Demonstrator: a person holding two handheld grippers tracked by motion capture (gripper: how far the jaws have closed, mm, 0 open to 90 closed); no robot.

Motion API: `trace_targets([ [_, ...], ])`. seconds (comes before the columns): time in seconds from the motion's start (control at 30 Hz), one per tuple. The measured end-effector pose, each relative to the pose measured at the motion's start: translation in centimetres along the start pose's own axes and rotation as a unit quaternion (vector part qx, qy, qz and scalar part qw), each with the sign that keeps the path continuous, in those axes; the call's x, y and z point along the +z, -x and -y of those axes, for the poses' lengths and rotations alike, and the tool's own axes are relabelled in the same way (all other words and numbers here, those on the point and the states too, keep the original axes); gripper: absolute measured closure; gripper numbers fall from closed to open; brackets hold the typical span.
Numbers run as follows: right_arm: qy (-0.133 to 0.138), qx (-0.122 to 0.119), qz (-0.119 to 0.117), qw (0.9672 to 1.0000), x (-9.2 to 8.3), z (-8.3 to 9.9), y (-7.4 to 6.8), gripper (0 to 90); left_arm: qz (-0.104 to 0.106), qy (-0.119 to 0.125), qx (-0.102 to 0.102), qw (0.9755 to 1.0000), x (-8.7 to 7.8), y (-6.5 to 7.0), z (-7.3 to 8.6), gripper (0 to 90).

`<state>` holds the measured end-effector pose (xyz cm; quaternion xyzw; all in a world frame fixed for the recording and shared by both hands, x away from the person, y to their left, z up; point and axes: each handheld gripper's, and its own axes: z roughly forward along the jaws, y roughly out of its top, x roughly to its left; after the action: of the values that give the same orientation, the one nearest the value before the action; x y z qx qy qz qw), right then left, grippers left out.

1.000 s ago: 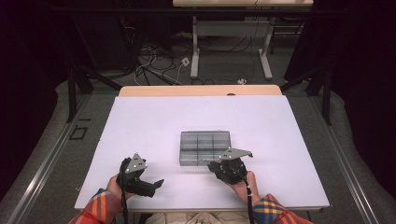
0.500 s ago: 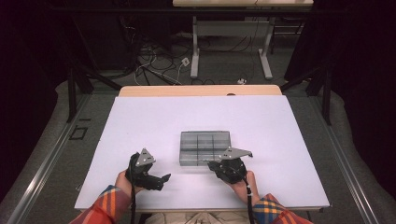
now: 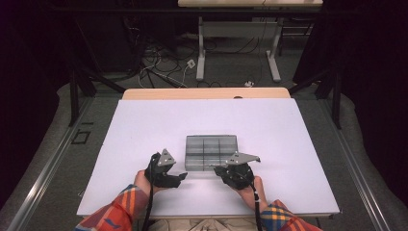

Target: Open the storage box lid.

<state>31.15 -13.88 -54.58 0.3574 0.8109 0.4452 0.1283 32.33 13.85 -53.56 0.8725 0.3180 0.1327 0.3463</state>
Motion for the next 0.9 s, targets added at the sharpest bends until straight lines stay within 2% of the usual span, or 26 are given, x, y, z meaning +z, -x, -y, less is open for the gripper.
trace_targets([
  [0.13, -0.006, 0.0, -0.001, 1.0, -0.07, -0.02, 0.0, 84.6, -0.003, 0.012, -0.003, 0.9999, 0.45, 0.24, -0.4, 41.3],
  [0.17, 0.0, 0.0, -0.001, 1.0, 0.0, 0.01, 0.0, 84.6, -0.003, 0.014, -0.002, 0.9999, 0.53, 0.27, -0.48, 47.1],
  [0.2, 0.0, 0.0, -0.001, 1.0, 0.0, 0.01, 0.0, 84.6, 0.0, 0.017, 0.0, 0.9999, 0.6, 0.25, -0.56, 47.1],
  [0.23, 0.001, 0.0, -0.001, 1.0, 0.01, 0.02, 0.01, 84.6, 0.0, 0.017, -0.001, 0.9999, 0.65, 0.29, -0.61, 52.7],
  [0.27, 0.001, 0.0, -0.001, 1.0, 0.01, 0.02, 0.01, 84.6, 0.003, 0.018, -0.004, 0.9998, 0.64, 0.37, -0.62, 52.7],
  [0.37, 0.002, 0.0, -0.001, 1.0, 0.06, 0.05, -0.01, 84.6, 0.007, 0.018, -0.001, 0.9998, 0.68, 0.45, -0.64, 60.4],
  [0.6, -0.002, -0.002, -0.002, 1.0, 0.26, 0.15, -0.04, 84.6, 0.011, 0.028, -0.006, 0.9995, 0.5, 0.39, -0.59, 67.0],
  [0.63, -0.001, 0.001, 0.0, 1.0, 0.25, 0.16, -0.05, 84.5, 0.016, 0.023, -0.004, 0.9996, 0.38, 0.36, -0.64, 68.5],
  [0.67, -0.001, 0.001, 0.0, 1.0, 0.25, 0.16, -0.05, 84.5, 0.012, 0.031, -0.007, 0.9994, 0.49, 0.46, -0.59, 68.5],
  [0.77, -0.003, -0.003, -0.001, 1.0, 0.24, 0.14, -0.04, 84.5, 0.009, 0.033, -0.002, 0.9994, 0.44, 0.36, -0.58, 70.8],
  [0.83, 0.001, -0.003, 0.0, 1.0, 0.28, 0.17, -0.03, 84.6, 0.011, 0.034, -0.007, 0.9993, 0.46, 0.37, -0.53, 70.9],
  [0.9, -0.01, -0.004, -0.001, 0.9999, 0.2, 0.12, -0.05, 84.5, 0.012, 0.037, -0.007, 0.9992, 0.47, 0.28, -0.52, 71.2],
])
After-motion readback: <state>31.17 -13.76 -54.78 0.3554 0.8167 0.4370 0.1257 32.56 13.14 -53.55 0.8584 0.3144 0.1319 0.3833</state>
